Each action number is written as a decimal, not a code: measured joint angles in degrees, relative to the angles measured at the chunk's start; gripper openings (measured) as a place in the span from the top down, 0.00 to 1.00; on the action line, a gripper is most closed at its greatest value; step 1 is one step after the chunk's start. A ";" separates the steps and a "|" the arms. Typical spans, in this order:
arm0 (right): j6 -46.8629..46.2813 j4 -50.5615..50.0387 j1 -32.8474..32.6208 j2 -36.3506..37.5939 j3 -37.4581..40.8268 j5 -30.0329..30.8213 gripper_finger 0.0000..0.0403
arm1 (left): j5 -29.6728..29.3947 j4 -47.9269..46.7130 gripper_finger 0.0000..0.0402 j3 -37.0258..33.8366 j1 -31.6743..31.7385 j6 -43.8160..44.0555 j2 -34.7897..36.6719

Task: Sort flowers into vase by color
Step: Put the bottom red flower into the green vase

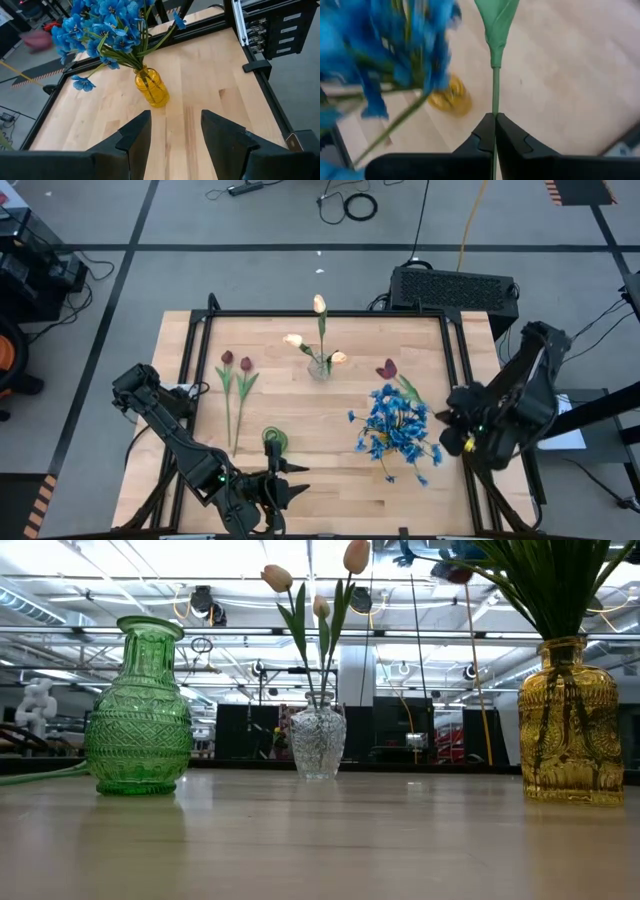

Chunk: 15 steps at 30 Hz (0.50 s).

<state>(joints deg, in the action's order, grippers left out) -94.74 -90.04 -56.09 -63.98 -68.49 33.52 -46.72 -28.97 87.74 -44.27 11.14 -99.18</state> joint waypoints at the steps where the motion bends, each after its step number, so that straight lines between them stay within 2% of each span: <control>1: 1.14 -0.02 0.34 1.20 0.00 1.27 1.00 | 0.00 0.00 0.55 0.00 0.00 0.04 0.00; 9: 11.42 -0.02 2.89 9.27 -0.17 12.00 1.00 | -0.06 0.00 0.55 0.00 0.06 0.07 0.00; 15: 19.05 -0.02 3.27 12.16 -2.83 24.18 1.00 | -3.62 1.10 0.55 0.02 1.32 -2.47 0.00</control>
<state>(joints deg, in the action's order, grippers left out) -75.69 -90.06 -52.82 -51.82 -71.32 57.70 -50.34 -27.87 87.77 -42.95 8.66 -99.18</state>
